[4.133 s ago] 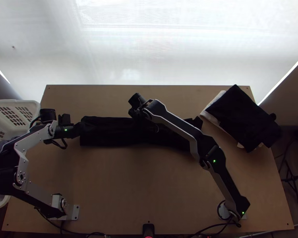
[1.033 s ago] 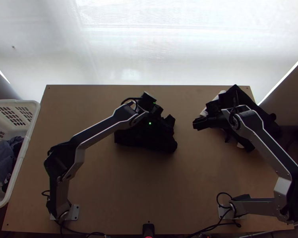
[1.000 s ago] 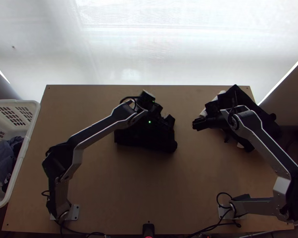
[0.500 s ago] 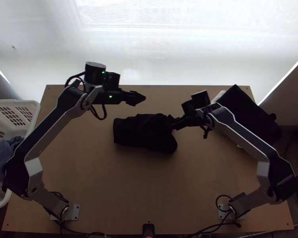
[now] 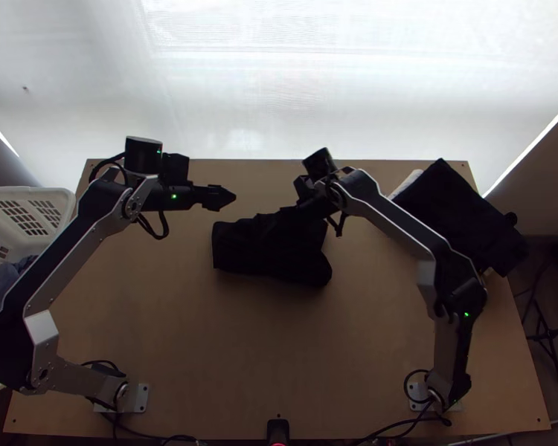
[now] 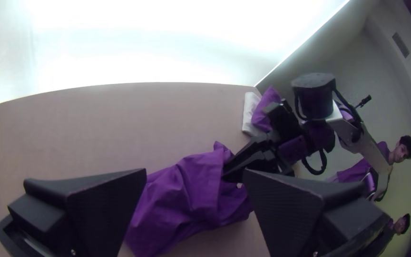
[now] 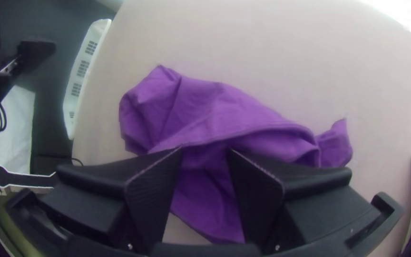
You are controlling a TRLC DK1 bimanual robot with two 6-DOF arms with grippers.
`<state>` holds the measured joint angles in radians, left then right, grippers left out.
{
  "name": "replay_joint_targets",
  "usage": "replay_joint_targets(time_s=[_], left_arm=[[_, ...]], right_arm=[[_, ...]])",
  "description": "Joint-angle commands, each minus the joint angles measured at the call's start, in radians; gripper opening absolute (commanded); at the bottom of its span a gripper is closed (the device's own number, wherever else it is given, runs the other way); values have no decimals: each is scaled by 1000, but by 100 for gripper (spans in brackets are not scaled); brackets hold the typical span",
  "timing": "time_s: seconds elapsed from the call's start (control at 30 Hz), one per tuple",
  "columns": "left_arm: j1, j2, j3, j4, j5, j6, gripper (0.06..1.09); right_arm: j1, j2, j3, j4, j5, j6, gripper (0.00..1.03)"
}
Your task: Fold the t-shirt
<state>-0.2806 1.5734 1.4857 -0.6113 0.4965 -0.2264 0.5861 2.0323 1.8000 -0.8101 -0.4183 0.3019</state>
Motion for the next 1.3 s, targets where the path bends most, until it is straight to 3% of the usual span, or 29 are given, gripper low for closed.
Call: replay_joint_targets(time_s=[0.0, 0.13, 0.53, 0.57, 0.67, 0.93, 1.27], left_arm=[[32, -36, -38, 8, -3, 12, 104], [46, -46, -44, 8, -3, 13, 104], [52, -56, -48, 12, -6, 12, 104], [55, -56, -47, 13, -6, 13, 104], [57, -61, -45, 13, -6, 12, 104], [57, -69, -59, 12, -6, 4, 104], [35, -56, -53, 22, -6, -10, 104]], right_arm=[[14, 164, 249, -155, -62, 86, 45], [8, 193, 374, -232, -71, 126, 53], [6, 344, 498, -429, -89, 91, 52], [6, 345, 495, -434, -88, 85, 47], [-9, 330, 495, -440, -86, 69, 2], [-104, 210, 470, -460, -82, 46, 3], [-247, 186, 260, -454, -71, -73, 3]])
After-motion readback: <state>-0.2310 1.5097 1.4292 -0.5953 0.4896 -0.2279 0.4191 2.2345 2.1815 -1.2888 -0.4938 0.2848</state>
